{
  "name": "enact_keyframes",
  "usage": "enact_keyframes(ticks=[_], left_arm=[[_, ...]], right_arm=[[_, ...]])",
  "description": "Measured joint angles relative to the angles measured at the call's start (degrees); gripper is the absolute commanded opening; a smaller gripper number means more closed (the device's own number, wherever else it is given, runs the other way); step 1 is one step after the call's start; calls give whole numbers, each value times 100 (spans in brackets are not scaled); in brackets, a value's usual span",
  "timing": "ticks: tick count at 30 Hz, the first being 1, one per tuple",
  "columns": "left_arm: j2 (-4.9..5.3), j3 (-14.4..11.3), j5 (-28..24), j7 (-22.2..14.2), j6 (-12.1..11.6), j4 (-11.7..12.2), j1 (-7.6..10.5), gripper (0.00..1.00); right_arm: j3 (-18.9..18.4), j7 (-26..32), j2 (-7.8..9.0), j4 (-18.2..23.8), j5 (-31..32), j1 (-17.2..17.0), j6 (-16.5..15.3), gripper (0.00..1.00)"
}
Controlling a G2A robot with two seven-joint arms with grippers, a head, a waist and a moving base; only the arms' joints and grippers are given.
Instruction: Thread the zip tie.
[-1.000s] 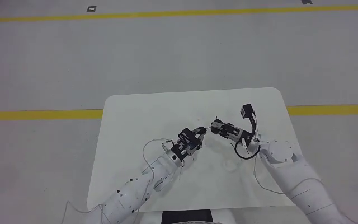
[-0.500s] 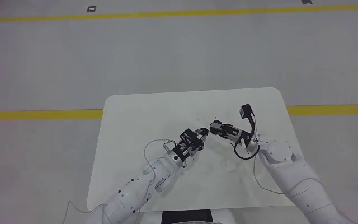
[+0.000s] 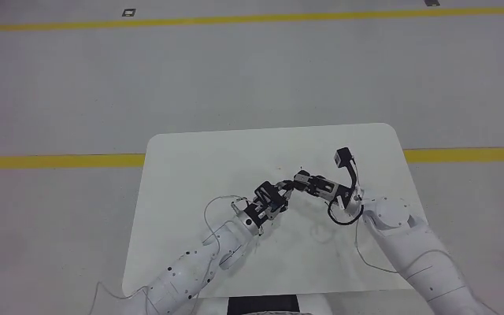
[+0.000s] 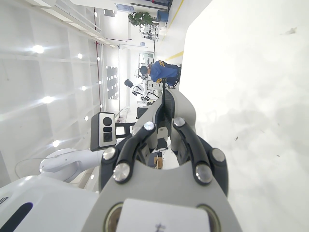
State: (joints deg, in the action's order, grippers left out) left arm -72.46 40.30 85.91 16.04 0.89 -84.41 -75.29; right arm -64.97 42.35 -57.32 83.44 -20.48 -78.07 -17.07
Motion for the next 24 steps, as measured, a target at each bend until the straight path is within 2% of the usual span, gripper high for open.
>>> enact_keyframes(ticks=[5, 6, 7, 9, 14, 19, 22, 23, 24], left_arm=[[-7, 11, 15, 7, 2, 21, -5, 0], [-7, 16, 16, 16, -1, 31, -8, 0], [-7, 23, 16, 25, -7, 40, -11, 0], [-3, 49, 14, 46, -21, 57, -18, 0], [29, 165, 6, 75, -57, 19, -69, 0], [111, 388, -20, 78, -197, -126, -216, 0], [182, 593, -308, 96, -540, -257, -361, 0], [207, 667, -453, 93, -720, -293, -405, 0], [243, 780, -682, 95, -1001, -334, -455, 0]], right_arm=[[-8, 36, -16, -14, 5, 5, 7, 0], [-10, 46, -19, -17, 7, 6, 10, 13], [-11, 53, -22, -19, 7, 6, 14, 38], [-14, 70, -29, -20, 7, 7, 27, 100], [-35, 87, -41, -25, -3, 5, 40, 100], [-126, 64, -42, -46, 11, -17, 28, 100], [-220, 48, -27, -41, 138, -30, -47, 100], [-261, 61, -19, -23, 193, -34, -88, 100], [-329, 92, -3, 6, 264, -45, -141, 100]])
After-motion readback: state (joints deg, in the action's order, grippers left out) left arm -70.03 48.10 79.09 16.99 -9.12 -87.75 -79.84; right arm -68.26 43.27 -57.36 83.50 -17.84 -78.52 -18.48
